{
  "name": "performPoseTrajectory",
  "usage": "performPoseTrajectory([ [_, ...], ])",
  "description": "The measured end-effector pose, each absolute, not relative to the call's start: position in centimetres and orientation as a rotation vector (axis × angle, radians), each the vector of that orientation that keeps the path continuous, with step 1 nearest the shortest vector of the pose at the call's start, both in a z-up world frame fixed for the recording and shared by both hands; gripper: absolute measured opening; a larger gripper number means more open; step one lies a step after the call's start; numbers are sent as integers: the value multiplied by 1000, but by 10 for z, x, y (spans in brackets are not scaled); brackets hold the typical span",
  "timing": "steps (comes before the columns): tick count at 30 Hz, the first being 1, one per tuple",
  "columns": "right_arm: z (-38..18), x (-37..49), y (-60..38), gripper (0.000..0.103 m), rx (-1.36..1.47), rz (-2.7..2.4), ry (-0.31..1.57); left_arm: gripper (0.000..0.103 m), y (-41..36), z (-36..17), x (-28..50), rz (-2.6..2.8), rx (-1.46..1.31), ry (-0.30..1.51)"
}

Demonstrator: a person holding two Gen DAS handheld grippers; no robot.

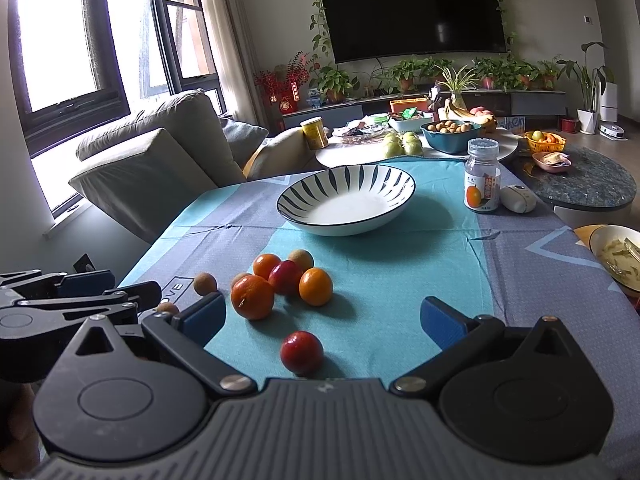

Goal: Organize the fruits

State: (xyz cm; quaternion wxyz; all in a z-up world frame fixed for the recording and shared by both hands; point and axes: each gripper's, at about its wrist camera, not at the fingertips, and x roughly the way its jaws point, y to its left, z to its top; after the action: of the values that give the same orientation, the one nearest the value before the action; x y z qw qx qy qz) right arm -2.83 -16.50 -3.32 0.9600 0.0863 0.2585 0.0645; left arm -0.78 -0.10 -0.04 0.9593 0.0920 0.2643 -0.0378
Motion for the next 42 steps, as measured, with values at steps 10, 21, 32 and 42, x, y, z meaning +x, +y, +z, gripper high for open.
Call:
performPoseTrajectory([
  [10,-33,-29,-165,79,174,130,524,45,-5,-1,-12,-82,191,536],
  [21,-32,-29,-166,79,174,130,525,45,-4,-1,-11,-92,202,540],
  [32,-32,-29,-165,79,173,130,525,45,-6,-1,-12,-88,216,537],
  [42,-31,-29,-167,79,171,127,523,45,-5,-1,-13,-97,208,538],
])
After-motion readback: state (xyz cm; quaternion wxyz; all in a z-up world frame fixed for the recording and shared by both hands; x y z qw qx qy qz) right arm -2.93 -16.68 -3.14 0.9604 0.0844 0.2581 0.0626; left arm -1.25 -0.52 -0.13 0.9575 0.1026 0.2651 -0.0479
